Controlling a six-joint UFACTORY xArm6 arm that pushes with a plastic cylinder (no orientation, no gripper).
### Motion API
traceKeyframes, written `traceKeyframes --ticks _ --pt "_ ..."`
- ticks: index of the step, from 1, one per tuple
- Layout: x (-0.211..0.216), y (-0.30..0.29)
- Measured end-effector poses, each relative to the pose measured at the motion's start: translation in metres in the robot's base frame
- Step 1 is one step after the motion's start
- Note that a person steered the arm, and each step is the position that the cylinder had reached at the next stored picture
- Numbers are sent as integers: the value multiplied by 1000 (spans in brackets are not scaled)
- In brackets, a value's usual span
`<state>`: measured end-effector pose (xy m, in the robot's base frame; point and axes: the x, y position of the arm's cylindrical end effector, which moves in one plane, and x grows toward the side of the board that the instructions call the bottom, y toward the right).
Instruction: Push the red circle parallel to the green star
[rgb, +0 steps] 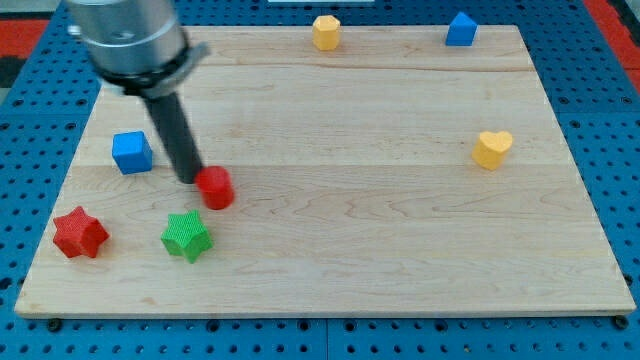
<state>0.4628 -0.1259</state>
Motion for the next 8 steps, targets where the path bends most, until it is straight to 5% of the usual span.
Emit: traceKeyframes --ticks 1,8 --pt "9 53" --pt "95 77"
